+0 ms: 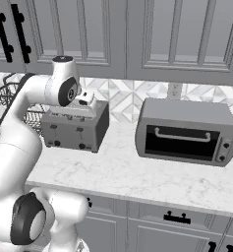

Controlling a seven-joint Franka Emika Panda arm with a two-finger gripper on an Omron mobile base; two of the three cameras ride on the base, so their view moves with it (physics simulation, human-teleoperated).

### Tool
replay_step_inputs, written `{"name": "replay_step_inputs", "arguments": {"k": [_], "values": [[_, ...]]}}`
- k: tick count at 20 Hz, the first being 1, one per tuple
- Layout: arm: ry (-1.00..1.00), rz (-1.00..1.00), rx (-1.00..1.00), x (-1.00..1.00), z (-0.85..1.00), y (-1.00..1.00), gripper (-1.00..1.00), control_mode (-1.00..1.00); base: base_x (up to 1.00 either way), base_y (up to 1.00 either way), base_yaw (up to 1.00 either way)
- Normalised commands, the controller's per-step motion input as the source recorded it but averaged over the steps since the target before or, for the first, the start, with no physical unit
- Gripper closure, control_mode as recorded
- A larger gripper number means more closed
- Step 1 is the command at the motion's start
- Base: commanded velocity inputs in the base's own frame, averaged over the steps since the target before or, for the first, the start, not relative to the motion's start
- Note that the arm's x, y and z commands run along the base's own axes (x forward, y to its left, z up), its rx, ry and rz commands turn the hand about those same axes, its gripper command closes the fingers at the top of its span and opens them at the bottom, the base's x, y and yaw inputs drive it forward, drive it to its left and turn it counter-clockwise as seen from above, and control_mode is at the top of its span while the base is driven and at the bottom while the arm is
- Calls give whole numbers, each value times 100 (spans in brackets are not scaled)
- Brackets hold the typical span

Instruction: Start the toaster. Once the lever pops up, take the bread to the plate on the dining counter.

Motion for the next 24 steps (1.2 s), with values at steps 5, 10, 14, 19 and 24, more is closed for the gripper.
{"name": "replay_step_inputs", "arguments": {"k": [5, 10, 14, 19, 24], "values": [[-5, 0, 0, -25, 0, 0, -100, -100, 0, 0, 0], [-9, 0, -1, -29, 0, 16, -100, -100, 0, 0, 0], [-7, 0, 0, -50, -1, 38, -100, -100, 0, 0, 0], [-14, 0, 0, -16, 0, 50, -100, -100, 0, 0, 0], [-14, -4, 0, 15, -12, 13, -100, -100, 0, 0, 0]]}}
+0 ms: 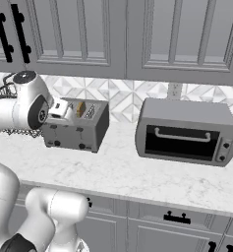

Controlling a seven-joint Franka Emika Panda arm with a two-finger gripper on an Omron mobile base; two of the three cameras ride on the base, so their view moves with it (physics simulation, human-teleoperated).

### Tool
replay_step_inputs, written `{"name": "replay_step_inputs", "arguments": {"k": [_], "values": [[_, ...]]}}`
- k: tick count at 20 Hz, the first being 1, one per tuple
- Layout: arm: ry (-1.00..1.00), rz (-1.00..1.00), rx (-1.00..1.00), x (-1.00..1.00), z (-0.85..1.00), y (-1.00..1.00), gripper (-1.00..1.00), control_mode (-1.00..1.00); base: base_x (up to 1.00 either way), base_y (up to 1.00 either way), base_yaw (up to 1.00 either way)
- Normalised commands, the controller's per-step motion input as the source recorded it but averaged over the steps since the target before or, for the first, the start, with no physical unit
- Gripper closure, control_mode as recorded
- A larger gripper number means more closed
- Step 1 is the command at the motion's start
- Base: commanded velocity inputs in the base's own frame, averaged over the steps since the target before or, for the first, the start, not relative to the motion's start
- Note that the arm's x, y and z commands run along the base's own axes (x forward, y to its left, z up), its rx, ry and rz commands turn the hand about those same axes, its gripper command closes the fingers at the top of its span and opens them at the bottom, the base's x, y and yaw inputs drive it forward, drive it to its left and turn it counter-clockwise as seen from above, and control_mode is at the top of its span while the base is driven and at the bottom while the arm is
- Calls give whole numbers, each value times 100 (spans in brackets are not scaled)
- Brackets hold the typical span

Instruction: Start the toaster. Once the lever pops up, take the bread to the plate on the dining counter.

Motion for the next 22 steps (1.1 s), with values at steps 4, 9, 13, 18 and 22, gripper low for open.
{"name": "replay_step_inputs", "arguments": {"k": [4, 9, 13, 18, 22], "values": [[1, 0, 1, 27, -59, -1, -100, -100, 0, 0, 0], [0, 0, 1, 62, -47, 0, -100, -100, 0, 0, 0], [0, 0, 2, 82, -50, 0, -100, -100, 0, 0, 0], [-2, 0, 1, 82, -17, 0, -100, -100, 0, 0, 0], [-1, 0, 0, 54, -9, 0, -100, -100, 0, 0, 0]]}}
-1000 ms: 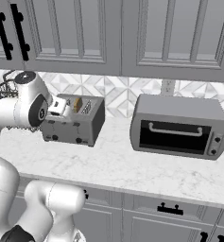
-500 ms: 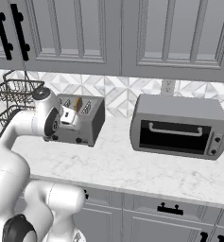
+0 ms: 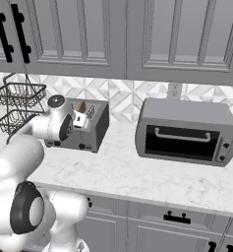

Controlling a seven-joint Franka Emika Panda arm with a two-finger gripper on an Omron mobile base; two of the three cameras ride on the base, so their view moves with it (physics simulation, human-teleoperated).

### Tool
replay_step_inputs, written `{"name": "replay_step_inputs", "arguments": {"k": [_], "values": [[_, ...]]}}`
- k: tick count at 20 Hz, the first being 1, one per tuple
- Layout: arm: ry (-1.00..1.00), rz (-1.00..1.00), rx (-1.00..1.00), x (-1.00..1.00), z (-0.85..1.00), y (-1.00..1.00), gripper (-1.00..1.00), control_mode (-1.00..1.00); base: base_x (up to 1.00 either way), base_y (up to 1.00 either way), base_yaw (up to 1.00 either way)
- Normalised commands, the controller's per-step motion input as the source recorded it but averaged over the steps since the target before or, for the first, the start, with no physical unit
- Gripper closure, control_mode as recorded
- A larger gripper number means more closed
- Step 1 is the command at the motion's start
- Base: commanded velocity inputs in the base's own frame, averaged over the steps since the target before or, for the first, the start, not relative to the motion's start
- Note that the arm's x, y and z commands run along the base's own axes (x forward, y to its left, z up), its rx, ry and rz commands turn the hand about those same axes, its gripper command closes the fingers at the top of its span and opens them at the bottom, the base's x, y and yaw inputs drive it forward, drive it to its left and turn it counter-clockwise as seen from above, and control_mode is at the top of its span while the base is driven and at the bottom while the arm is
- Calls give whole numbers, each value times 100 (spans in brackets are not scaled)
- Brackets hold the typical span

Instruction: Start the toaster. Once the lever pops up, take the bread to the plate on the dining counter.

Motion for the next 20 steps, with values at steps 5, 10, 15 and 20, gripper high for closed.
{"name": "replay_step_inputs", "arguments": {"k": [5, 10, 15, 20], "values": [[1, 0, 0, 5, -1, 0, -100, -100, 0, 0, 0], [0, 0, 0, 17, -28, 0, -100, -100, 0, 0, 0], [0, 0, 0, 31, -25, 6, -100, -100, 0, 0, 0], [0, 0, 0, 27, -11, 5, -100, -100, 0, 0, 0]]}}
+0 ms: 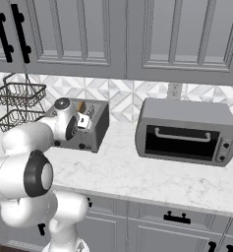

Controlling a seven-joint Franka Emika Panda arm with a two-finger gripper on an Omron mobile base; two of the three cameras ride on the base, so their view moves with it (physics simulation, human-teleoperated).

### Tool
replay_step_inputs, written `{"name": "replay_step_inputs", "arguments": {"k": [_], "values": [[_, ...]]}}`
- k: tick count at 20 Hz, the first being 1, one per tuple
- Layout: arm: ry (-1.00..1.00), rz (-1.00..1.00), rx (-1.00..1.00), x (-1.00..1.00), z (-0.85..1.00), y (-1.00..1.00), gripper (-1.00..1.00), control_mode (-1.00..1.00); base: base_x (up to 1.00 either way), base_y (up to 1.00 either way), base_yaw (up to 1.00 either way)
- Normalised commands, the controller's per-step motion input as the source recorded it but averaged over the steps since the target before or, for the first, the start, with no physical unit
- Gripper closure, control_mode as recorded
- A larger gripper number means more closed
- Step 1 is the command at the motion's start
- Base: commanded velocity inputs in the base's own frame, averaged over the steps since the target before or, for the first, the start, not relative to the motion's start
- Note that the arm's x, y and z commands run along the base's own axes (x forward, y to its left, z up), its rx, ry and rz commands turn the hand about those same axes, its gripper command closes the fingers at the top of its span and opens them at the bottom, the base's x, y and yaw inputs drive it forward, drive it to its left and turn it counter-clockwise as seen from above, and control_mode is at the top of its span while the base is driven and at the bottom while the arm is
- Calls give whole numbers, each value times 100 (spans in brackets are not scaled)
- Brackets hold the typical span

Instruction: Start the toaster. Once the lever pops up, take the bread to the plate on the dining counter.

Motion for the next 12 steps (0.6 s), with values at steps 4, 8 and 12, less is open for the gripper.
{"name": "replay_step_inputs", "arguments": {"k": [4, 8, 12], "values": [[0, 0, 0, 29, -8, 0, -100, -100, 0, 0, 0], [0, 0, 0, 36, -10, 0, -100, -100, 0, 0, 0], [0, 0, 0, 17, -20, 0, -100, -100, 0, 0, 0]]}}
